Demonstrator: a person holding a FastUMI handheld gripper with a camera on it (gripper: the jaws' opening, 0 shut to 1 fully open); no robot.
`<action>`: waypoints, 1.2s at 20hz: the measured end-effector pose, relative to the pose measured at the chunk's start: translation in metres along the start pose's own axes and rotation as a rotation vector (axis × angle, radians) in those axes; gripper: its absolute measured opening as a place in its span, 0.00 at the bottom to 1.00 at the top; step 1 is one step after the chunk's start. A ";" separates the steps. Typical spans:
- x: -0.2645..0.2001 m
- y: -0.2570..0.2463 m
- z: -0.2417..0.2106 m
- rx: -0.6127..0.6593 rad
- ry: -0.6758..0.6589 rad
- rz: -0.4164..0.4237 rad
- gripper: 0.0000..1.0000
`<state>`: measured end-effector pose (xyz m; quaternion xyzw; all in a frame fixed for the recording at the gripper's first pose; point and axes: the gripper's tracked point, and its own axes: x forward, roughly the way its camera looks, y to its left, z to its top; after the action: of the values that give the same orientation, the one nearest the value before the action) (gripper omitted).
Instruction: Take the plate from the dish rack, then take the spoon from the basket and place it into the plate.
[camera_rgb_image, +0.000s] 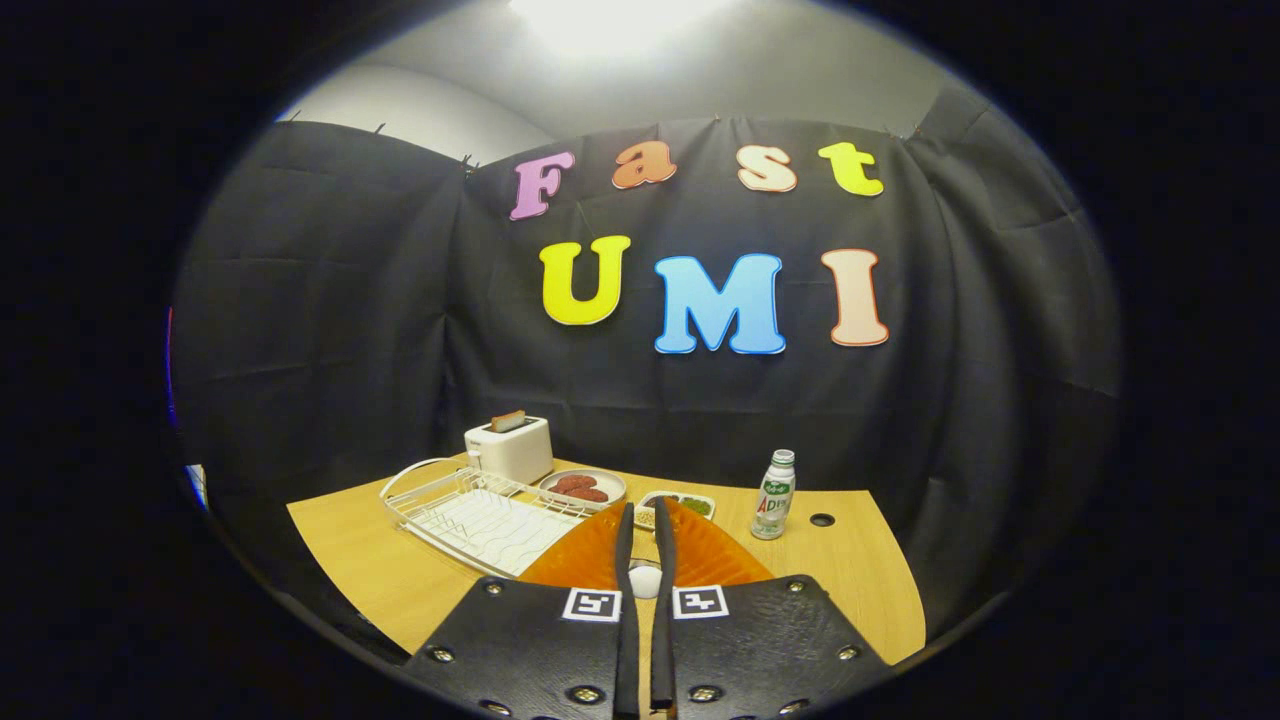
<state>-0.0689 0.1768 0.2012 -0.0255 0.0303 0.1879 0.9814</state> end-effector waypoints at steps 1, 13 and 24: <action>0.001 0.007 -0.005 -0.007 0.018 0.006 0.05; 0.035 0.086 -0.093 -0.049 0.203 0.157 0.05; 0.071 0.120 -0.141 -0.060 0.296 0.235 0.11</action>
<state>-0.0546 0.3059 0.0507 -0.0786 0.1715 0.2964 0.9363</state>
